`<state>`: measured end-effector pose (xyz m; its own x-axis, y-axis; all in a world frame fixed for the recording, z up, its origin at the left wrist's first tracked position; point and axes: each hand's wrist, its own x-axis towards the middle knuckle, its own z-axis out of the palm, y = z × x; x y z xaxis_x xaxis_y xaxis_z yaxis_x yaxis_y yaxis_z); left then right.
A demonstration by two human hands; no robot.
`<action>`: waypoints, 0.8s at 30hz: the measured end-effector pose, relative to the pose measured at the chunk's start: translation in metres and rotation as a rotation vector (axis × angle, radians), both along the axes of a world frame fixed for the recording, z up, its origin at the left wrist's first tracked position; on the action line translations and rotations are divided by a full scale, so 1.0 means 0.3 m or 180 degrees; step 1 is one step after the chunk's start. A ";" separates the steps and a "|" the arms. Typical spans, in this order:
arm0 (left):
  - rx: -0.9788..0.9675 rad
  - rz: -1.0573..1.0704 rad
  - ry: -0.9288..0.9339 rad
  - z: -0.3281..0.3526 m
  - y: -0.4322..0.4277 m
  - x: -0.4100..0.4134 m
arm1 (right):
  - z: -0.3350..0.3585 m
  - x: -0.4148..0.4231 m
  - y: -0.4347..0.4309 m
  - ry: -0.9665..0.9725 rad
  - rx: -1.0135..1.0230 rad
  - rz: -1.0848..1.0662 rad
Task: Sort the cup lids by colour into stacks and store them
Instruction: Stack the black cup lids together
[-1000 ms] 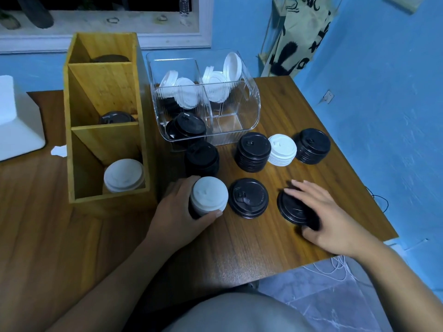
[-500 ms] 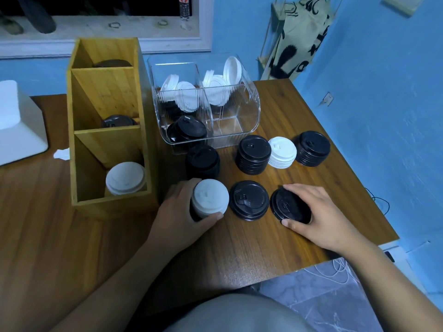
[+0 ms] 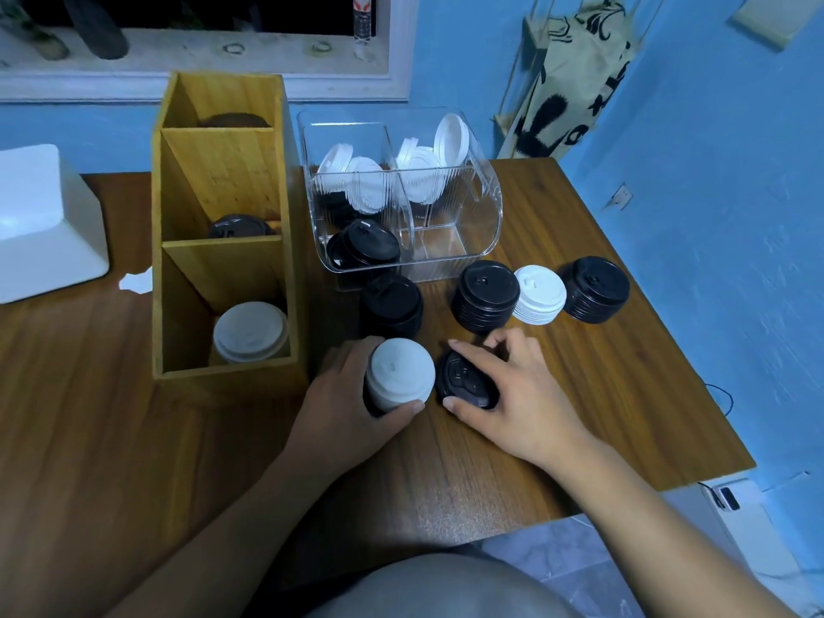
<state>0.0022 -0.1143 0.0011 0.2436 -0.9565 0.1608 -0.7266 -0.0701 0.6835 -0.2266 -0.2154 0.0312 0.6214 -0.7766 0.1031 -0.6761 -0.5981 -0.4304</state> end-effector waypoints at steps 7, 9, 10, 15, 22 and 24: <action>-0.0056 -0.0041 0.0040 0.006 -0.002 0.001 | -0.040 0.000 0.016 0.0327 -0.0185 0.0152; -0.0034 -0.0039 0.0044 0.006 -0.003 0.002 | -0.035 0.000 0.013 0.0425 -0.0229 0.0170; -0.0016 -0.0051 0.0033 0.007 -0.002 0.002 | -0.033 0.000 0.011 0.0485 -0.0244 0.0186; 0.0046 -0.0030 0.0029 0.004 -0.001 -0.002 | 0.005 -0.004 -0.004 0.0773 -0.0140 0.0328; 0.0112 -0.0018 0.0075 0.016 0.001 -0.002 | 0.155 0.042 -0.070 0.0300 -0.0438 0.0380; 0.0119 -0.0020 0.0051 0.017 0.002 -0.002 | 0.209 0.082 -0.112 0.0034 -0.0389 0.0405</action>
